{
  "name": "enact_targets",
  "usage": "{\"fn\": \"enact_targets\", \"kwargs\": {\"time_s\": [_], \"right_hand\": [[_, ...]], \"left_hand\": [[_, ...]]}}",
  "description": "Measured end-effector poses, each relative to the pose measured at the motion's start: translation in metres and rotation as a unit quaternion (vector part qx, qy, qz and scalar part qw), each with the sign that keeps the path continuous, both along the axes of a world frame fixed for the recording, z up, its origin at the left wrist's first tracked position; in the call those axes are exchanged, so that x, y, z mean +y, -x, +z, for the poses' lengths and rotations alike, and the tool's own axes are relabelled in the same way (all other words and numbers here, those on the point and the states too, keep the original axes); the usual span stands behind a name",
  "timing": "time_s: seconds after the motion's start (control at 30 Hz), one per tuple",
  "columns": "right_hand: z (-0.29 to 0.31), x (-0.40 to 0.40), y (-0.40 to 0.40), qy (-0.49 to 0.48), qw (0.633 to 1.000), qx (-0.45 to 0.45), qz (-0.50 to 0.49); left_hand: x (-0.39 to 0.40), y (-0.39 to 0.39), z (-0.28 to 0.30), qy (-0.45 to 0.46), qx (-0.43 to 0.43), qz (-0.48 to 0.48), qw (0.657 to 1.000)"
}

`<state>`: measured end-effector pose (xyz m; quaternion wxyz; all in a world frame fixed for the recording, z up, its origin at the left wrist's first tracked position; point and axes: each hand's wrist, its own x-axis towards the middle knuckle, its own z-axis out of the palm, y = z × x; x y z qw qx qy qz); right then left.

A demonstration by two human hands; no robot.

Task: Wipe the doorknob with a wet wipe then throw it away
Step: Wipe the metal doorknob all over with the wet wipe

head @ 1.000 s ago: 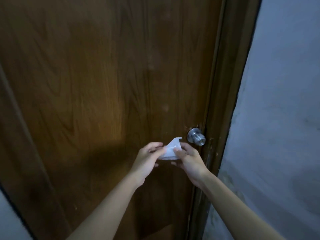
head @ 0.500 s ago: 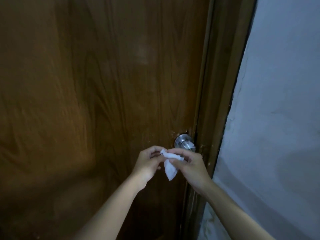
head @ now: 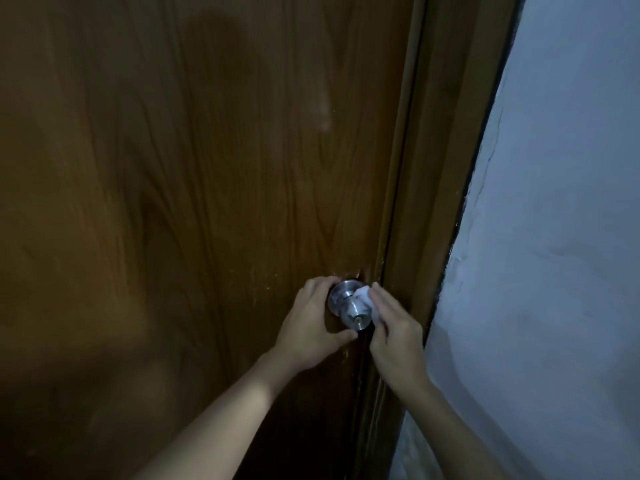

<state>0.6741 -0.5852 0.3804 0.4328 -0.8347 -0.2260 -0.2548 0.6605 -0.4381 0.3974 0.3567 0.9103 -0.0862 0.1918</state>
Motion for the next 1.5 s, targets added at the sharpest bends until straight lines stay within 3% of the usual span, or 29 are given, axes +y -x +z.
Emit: {"fn": "enact_targets", "kwargs": {"time_s": [0.1,0.33,0.5,0.63,0.8,0.97,1.07,1.2,1.33,1.43,1.5], "right_hand": [[-0.025,0.004,0.003,0.037,0.999,0.013,0.029],[-0.030,-0.004,0.004,-0.109,0.992,0.006,-0.066],[-0.018,0.009,-0.002,-0.024,0.999,0.017,0.033],[-0.022,0.009,-0.005,-0.068,0.997,0.021,-0.038],[-0.015,0.013,-0.014,-0.007,1.000,0.003,0.016],[-0.020,0.016,-0.011,-0.080,0.995,0.024,-0.062],[-0.018,0.016,-0.013,-0.055,0.998,0.005,-0.025],[-0.018,0.012,-0.018,-0.068,0.996,0.049,-0.031],[-0.024,0.014,-0.008,-0.077,0.997,-0.008,-0.012],[-0.029,0.007,-0.016,-0.079,0.994,0.072,-0.001],[-0.028,0.006,-0.013,-0.089,0.994,0.069,-0.007]], "left_hand": [[-0.006,-0.005,-0.005,-0.008,0.007,0.004,1.000],[-0.010,-0.014,-0.003,-0.028,0.009,0.011,1.000],[-0.010,-0.015,-0.002,-0.036,0.002,0.007,0.999],[-0.010,-0.019,0.004,-0.063,0.000,0.024,0.998],[-0.013,-0.021,0.010,-0.134,0.002,0.020,0.991],[-0.015,-0.021,0.013,-0.142,0.002,0.026,0.989],[-0.016,-0.021,0.013,-0.139,0.003,0.026,0.990],[-0.018,-0.020,0.011,-0.144,0.005,0.033,0.989],[-0.018,-0.020,0.010,-0.135,-0.002,0.030,0.990],[-0.018,-0.020,0.010,-0.133,-0.003,0.029,0.991],[-0.017,-0.020,0.009,-0.132,0.002,0.026,0.991]]}}
